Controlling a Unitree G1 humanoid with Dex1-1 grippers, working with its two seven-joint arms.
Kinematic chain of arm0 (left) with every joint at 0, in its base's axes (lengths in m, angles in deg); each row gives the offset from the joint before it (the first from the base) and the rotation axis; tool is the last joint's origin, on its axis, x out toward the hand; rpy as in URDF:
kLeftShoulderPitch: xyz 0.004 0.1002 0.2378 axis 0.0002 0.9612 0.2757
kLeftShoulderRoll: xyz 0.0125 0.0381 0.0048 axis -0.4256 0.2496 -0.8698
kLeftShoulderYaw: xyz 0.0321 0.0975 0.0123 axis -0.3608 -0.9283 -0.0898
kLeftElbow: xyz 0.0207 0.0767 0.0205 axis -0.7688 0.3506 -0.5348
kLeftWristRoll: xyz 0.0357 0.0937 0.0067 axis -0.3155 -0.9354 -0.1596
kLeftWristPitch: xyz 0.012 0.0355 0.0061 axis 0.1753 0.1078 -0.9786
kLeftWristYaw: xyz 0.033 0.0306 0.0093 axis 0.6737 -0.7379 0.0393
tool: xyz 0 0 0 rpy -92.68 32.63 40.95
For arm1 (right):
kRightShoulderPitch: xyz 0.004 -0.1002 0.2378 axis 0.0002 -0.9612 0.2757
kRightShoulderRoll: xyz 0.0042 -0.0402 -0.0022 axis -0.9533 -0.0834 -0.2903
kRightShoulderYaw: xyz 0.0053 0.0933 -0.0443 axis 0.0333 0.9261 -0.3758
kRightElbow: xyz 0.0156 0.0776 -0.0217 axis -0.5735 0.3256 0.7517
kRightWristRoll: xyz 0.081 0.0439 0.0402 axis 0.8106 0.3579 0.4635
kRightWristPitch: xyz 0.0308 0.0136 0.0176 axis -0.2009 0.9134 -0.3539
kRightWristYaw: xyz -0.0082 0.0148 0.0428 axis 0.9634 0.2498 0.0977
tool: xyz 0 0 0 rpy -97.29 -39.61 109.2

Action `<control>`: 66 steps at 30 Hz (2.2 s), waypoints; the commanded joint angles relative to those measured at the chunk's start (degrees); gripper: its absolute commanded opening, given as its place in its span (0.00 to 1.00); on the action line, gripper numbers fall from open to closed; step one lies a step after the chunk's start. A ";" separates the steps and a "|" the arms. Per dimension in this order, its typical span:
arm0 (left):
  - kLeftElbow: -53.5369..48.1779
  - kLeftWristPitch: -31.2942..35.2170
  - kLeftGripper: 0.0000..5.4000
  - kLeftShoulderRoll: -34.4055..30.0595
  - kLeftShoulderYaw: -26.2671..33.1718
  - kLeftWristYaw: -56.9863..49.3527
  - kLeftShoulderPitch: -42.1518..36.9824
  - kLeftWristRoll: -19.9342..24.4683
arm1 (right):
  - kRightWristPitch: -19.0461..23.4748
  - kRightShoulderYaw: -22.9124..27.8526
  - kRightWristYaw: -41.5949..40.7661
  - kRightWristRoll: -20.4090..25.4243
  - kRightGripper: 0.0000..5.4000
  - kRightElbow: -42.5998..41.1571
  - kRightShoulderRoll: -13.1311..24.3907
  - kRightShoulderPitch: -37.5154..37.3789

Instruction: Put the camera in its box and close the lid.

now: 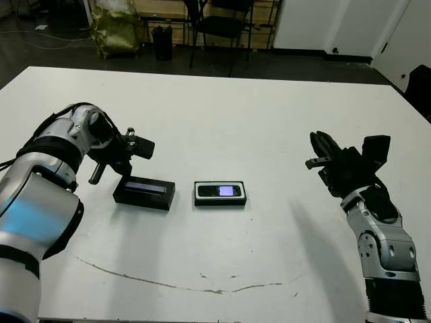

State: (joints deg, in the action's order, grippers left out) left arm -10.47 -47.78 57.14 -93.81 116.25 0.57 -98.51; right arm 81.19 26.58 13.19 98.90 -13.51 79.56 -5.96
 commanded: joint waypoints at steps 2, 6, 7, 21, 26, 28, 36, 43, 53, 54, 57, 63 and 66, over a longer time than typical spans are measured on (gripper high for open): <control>-0.34 -0.34 0.00 -0.73 0.70 1.40 1.38 0.76 | -0.15 0.46 -0.83 0.33 0.01 1.38 0.47 -0.38; -0.75 -0.04 0.00 -0.82 1.07 2.90 1.27 1.13 | 0.02 0.69 -0.68 0.24 0.01 1.74 0.24 -0.15; -0.79 0.34 0.00 -0.80 1.12 3.32 1.22 1.14 | 0.27 0.66 -0.47 0.08 0.01 1.62 0.26 -0.13; -2.94 -1.16 0.00 -1.91 1.28 8.70 1.88 2.02 | 3.55 0.28 0.67 -0.35 0.01 -0.93 0.70 -0.21; -3.28 -1.87 0.00 -2.32 1.40 10.89 2.13 2.66 | 1.11 0.66 -0.85 0.10 0.01 1.02 0.57 -0.06; -3.46 -1.45 0.00 -2.30 1.09 11.75 2.23 2.59 | 0.95 0.73 -1.03 0.02 0.01 1.31 0.64 -0.03; -3.66 1.40 0.00 -2.12 1.60 14.24 3.18 3.44 | 0.65 0.46 -1.09 -0.79 0.01 0.16 1.10 -0.56; -5.51 5.90 0.00 -2.06 1.39 18.07 3.87 4.34 | 2.81 0.37 0.08 -0.81 0.01 -1.49 0.92 -0.72; -6.45 12.01 0.00 -1.57 -4.71 20.57 4.16 11.64 | 2.44 0.60 0.02 -0.67 0.01 -0.88 0.78 -0.73; -7.37 12.48 0.00 -1.85 -5.94 20.57 4.30 13.03 | 2.45 0.59 -0.05 -0.61 0.01 -0.86 0.81 -0.71; -11.35 13.79 0.00 -3.67 -9.77 20.57 5.21 17.71 | 1.97 0.25 -0.04 -1.30 0.01 -0.83 1.11 -0.75; -23.68 18.45 0.00 -9.58 -21.65 20.57 5.47 29.16 | 2.08 0.27 0.01 -1.14 0.01 -0.73 0.87 -0.72; -28.37 20.04 0.00 -12.23 -26.88 20.57 5.06 35.86 | 3.55 0.18 0.53 -1.11 0.01 -1.56 1.01 -0.77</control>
State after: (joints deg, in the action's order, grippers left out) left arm -37.17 -28.29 46.09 -118.52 136.87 4.76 -64.68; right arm 83.12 26.78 13.28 98.25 -15.00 79.78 -6.04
